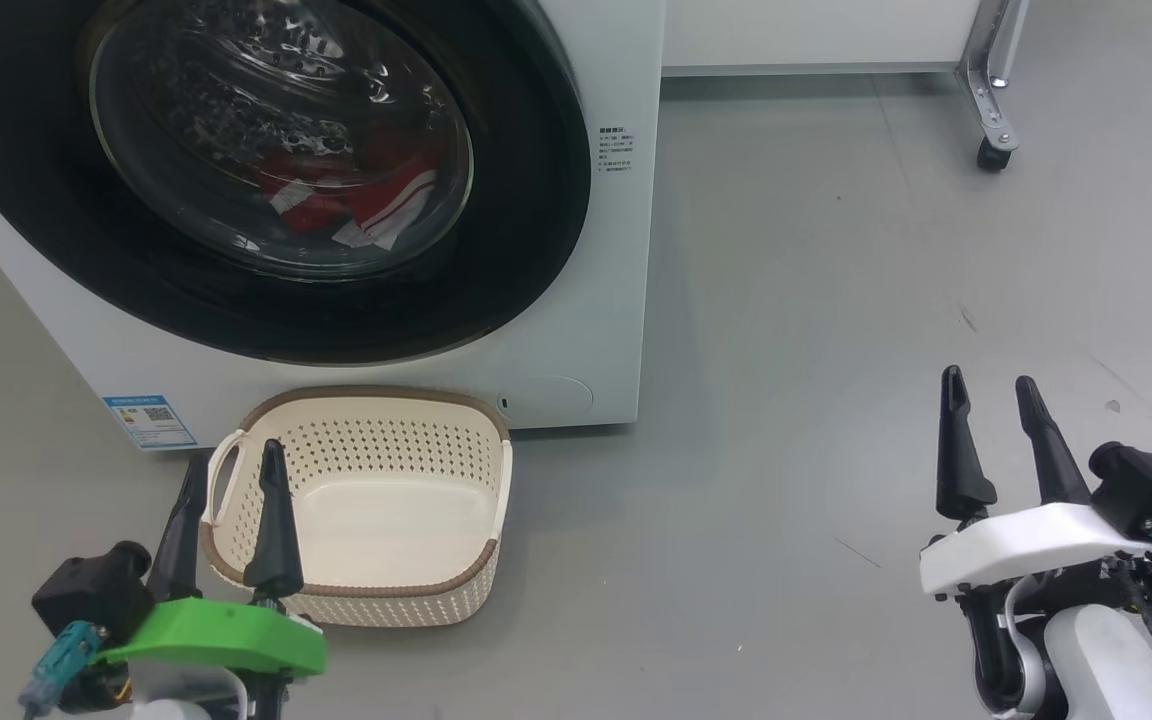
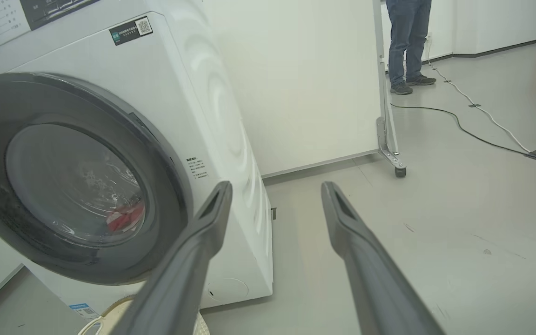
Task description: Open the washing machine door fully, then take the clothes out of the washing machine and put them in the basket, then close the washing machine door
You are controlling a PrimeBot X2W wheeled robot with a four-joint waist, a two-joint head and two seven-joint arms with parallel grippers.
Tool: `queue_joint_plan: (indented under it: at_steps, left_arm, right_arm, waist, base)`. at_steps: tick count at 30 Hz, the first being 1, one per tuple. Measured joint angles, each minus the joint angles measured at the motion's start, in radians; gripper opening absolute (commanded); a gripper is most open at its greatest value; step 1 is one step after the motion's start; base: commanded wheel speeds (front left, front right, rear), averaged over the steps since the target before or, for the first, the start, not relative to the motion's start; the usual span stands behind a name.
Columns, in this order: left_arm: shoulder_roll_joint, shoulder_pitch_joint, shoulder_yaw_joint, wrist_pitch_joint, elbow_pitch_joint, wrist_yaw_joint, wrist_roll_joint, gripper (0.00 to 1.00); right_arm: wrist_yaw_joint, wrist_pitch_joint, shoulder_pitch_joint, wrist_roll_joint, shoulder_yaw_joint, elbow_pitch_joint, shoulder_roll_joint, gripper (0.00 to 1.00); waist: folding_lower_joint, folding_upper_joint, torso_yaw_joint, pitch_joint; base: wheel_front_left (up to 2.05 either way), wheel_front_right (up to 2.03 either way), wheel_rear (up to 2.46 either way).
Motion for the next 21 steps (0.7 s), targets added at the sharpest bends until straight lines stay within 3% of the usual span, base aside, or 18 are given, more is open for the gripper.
queue_joint_plan:
  at_steps: [14, 21]
  left_arm:
    - [0.004, 0.000, -0.052, -0.040, 0.054, 0.069, 0.249, 1.00]
    - [0.003, 0.000, -0.061, -0.041, 0.090, 0.081, 0.260, 1.00]
  right_arm:
    - [-0.038, 0.010, -0.012, -0.197, 0.071, 0.003, -0.005, 1.00]
    - [-0.046, 0.052, -0.014, -0.205, 0.074, 0.034, 0.015, 1.00]
  waist:
    - [0.0000, 0.0000, -0.001, 0.002]
    - [0.0000, 0.0000, -0.004, -0.001]
  base:
    - [0.00, 0.00, 0.00]
    - [0.00, 0.00, 0.00]
